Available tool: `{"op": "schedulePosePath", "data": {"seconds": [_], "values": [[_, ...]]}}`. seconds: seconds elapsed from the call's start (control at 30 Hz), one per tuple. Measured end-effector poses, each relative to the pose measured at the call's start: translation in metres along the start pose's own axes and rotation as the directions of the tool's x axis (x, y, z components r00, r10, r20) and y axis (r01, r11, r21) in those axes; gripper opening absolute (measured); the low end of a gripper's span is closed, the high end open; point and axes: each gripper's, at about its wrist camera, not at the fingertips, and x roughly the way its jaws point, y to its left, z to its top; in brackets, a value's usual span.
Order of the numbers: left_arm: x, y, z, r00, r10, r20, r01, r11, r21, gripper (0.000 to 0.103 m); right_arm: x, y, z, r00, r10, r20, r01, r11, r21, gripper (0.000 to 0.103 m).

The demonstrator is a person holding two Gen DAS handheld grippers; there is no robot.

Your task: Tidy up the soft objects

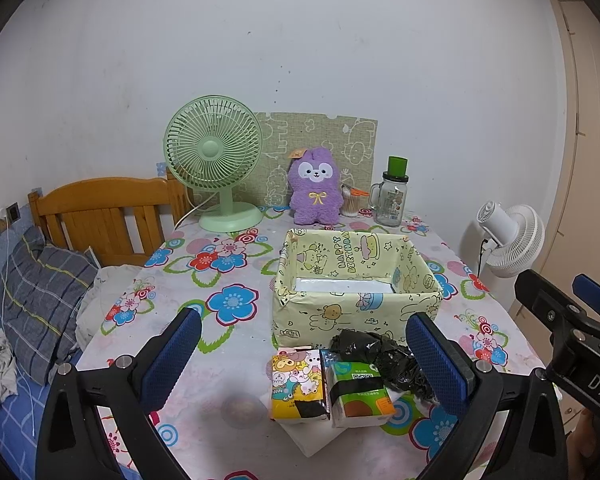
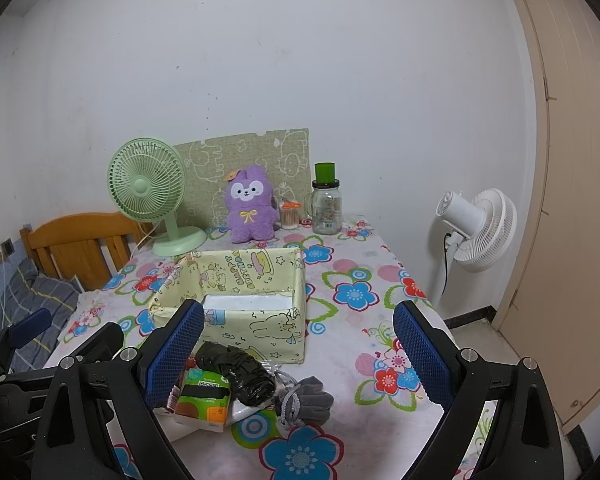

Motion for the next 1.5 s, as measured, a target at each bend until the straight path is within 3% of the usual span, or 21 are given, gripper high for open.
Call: {"op": "schedulePosePath", "data": {"seconds": [1.5], "values": [[0.017, -0.002, -0.005, 0.999, -0.006, -0.037, 0.006, 1.0, 0.003, 0.099, 0.019, 0.004, -0.006, 0.999, 0.017, -0.031, -0.017, 1.0, -0.004, 0.097]]}}
